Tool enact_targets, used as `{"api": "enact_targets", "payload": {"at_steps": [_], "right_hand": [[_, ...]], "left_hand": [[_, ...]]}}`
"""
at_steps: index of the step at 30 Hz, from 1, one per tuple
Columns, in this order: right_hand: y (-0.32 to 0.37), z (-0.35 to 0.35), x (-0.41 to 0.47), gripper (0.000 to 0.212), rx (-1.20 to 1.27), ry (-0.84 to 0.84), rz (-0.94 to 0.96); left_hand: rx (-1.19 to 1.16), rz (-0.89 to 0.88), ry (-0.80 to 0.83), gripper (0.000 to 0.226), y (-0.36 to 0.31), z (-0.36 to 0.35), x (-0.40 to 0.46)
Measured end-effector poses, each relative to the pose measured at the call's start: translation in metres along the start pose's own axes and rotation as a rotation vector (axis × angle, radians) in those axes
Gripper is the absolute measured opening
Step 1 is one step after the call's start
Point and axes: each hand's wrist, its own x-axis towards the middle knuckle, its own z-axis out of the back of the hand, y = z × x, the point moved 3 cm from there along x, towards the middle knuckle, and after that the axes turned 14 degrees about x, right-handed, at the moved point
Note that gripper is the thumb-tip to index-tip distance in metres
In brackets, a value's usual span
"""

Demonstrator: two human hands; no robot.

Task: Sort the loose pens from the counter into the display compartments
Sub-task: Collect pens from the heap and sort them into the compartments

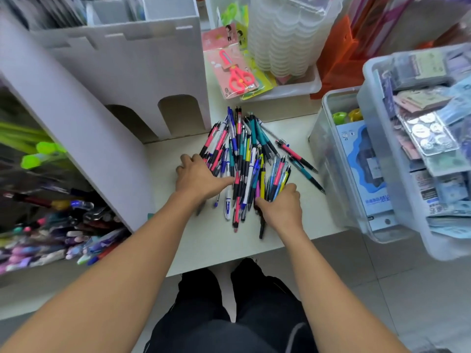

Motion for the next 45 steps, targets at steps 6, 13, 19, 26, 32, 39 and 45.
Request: {"api": "enact_targets", "payload": {"at_steps": [6, 13, 19, 26, 32, 39, 45], "right_hand": [[0.014, -0.009, 0.017, 0.04, 0.093, 0.034, 0.105], [-0.009, 0.024, 0.009, 0.053, 0.034, 0.006, 0.161], [-0.011, 0.029, -0.002, 0.043, 0.087, 0.002, 0.279], [0.016, 0.014, -0.01, 0.031, 0.134, 0.095, 0.43], [0.031, 0.002, -0.018, 0.02, 0.134, 0.17, 0.458], [0.069, 0.004, -0.054, 0.028, 0.458, 0.34, 0.331], [0.116, 0.02, -0.148, 0.047, 1.073, 0.301, 0.605]], "left_hand": [[-0.082, 0.087, 0.036, 0.113, -0.007, -0.01, -0.007], [0.019, 0.2, -0.043, 0.117, -0.035, -0.017, -0.013], [-0.095, 0.143, -0.065, 0.076, -0.03, -0.015, -0.009], [-0.044, 0.121, 0.118, 0.02, -0.003, 0.0, -0.015], [-0.294, 0.135, 0.227, 0.016, 0.018, 0.012, -0.046], [-0.983, 0.026, 0.292, 0.014, 0.019, 0.057, -0.103], [-1.721, -0.007, -0.133, 0.016, 0.023, 0.125, -0.155]]}}
